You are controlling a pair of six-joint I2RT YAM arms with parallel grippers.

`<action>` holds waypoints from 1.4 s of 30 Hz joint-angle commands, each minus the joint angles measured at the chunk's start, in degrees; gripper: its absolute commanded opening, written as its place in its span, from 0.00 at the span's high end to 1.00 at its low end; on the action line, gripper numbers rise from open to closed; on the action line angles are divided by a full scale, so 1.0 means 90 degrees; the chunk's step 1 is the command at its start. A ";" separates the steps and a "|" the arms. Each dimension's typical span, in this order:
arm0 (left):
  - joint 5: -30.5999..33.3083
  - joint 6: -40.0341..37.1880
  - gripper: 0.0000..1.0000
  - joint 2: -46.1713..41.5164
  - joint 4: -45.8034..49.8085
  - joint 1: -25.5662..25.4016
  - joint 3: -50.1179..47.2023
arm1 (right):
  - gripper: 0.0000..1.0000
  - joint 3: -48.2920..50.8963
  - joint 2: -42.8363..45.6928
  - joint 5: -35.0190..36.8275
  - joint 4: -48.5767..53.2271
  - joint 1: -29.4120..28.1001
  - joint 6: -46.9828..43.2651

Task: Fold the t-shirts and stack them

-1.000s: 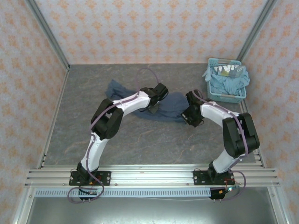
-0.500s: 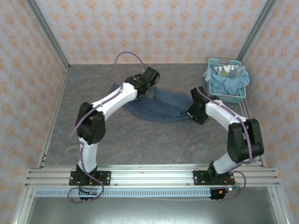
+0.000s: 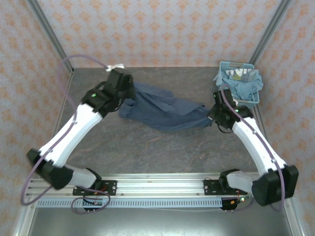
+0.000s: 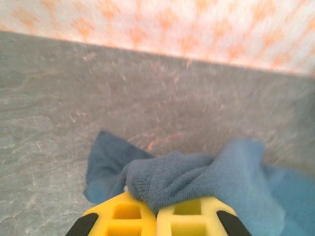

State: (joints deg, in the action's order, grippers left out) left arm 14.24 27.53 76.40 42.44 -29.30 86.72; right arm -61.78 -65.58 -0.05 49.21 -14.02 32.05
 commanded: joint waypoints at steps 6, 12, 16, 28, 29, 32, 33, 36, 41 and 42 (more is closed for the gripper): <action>0.1057 0.0685 1.00 -0.1336 -0.0571 -0.0006 0.0292 | 1.00 -0.0909 0.1023 0.1080 -0.1125 0.0054 -0.0681; 0.1453 0.0379 1.00 -0.0539 -0.0508 0.0311 0.1545 | 1.00 -0.1971 -0.0188 0.0979 -0.1727 0.0199 -0.0828; 0.0992 0.0659 1.00 0.0961 0.0095 0.1213 0.2488 | 1.00 -0.2947 -0.2044 0.0443 -0.1546 0.0376 -0.0552; -0.0097 0.0478 0.38 0.5340 0.3038 0.2120 0.5417 | 0.39 -0.4974 -0.5334 -0.0982 0.0057 0.0507 0.0001; -0.0050 0.0516 0.38 0.4792 0.2715 0.2062 0.4446 | 0.38 -0.4526 -0.5052 -0.1006 -0.0091 0.0485 -0.0009; -0.0342 0.0992 0.37 0.3209 0.2049 0.2064 0.1619 | 0.38 -0.3246 -0.4238 -0.1107 -0.0360 0.0441 -0.0031; -0.0525 0.1145 0.38 0.2877 0.2024 0.2074 0.0928 | 0.38 -0.2878 -0.3984 -0.1183 -0.0460 0.0409 -0.0036; -0.1498 0.1554 0.38 0.2044 0.1911 0.2008 -0.0983 | 0.38 -0.1817 -0.3163 -0.1384 -0.0709 0.0271 -0.0061; -0.2442 0.2281 0.37 0.1233 0.1440 0.1477 -0.2860 | 0.37 -0.0885 -0.2167 -0.1587 -0.0936 -0.0241 -0.0194; -0.2508 0.2378 0.37 0.1210 0.1330 0.1434 -0.3002 | 0.37 -0.0777 -0.2071 -0.1669 -0.0962 -0.0294 -0.0195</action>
State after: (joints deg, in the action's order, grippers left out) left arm -2.39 43.46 85.78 58.50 -14.74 64.03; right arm -71.66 -86.08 -13.19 42.81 -15.18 30.92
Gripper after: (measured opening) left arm 0.629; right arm 0.630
